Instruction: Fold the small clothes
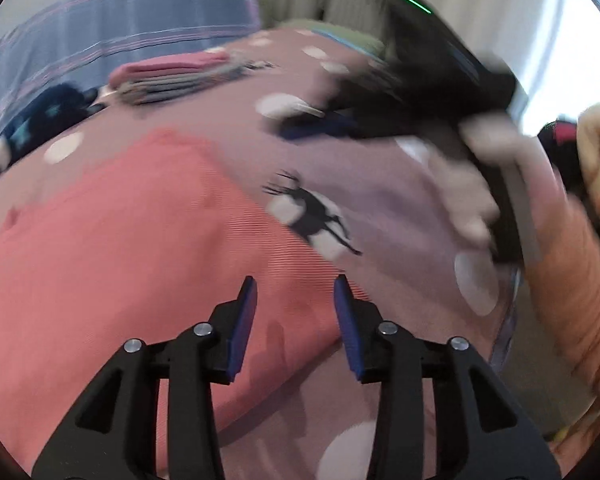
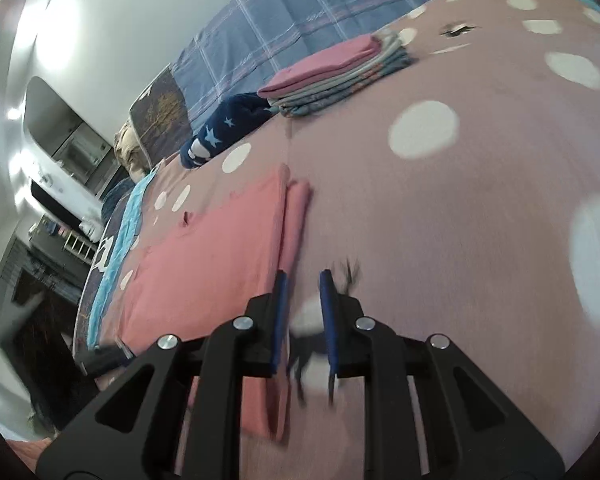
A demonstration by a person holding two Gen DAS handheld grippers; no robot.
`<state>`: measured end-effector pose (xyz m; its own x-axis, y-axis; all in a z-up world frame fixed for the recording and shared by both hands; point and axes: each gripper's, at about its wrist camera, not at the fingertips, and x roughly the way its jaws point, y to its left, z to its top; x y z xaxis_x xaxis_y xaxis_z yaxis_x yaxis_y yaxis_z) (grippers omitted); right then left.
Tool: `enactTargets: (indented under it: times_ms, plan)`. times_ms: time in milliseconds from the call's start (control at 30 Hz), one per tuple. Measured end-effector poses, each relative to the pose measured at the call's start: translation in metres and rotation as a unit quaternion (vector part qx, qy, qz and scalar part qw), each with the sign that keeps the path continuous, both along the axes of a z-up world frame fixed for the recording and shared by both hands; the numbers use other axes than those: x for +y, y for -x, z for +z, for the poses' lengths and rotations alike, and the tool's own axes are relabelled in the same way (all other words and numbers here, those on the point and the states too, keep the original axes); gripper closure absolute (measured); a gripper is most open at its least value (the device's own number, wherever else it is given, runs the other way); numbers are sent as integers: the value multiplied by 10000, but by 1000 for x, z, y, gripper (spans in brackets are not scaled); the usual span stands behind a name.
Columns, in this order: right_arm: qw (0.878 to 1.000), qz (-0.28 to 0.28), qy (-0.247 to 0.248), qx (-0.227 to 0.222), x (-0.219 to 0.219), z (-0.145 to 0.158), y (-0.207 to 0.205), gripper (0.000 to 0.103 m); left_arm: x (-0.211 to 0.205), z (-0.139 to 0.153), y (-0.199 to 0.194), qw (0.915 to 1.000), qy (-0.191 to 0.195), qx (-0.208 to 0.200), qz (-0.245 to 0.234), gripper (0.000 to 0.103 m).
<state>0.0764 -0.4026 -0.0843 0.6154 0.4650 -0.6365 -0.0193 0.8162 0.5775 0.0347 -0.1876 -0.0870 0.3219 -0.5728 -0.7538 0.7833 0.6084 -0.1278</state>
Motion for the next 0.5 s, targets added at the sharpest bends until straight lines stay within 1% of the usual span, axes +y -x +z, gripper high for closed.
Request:
enactTargets:
  times_ms: [33,100,200,233,267,300,333,400,433,467,500]
  plan:
    - [9998,100,-100,118,-1,-3,-17,84,-7,-4,1,9999,-121,1,-62,62]
    - [9988,305,-139,354,2,-11,-50,84,-17,-11,0,9994,-340,-5,-52,62]
    - [9965,585,-70,595,15,-21,-86,81,-23,-15,-2,9990,-452,-27,-26,61]
    - [9958,633,-92,658,17,-24,-93,73,-23,-14,0,9990,-453,-32,-40,60]
    - [9946,710,-117,749,20,-28,-101,61,-24,-13,2,9989,-454,-29,-69,56]
    - [9932,817,-153,818,24,-31,-108,56,-28,-14,3,9989,-465,-27,-92,52]
    - [9918,939,-155,852,28,-34,-117,55,-31,-16,5,9987,-499,-32,-128,49]
    - [9920,959,-19,822,36,-36,-127,61,-34,-19,10,9978,-631,-122,-170,48]
    - [9924,954,-14,782,37,-37,-131,88,-37,-20,11,9974,-676,-168,-183,48]
    - [9934,908,-113,684,37,-36,-133,96,-39,-22,12,9969,-730,-232,-184,48]
    - [9944,877,-228,545,35,-34,-133,96,-40,-23,14,9967,-751,-258,-172,48]
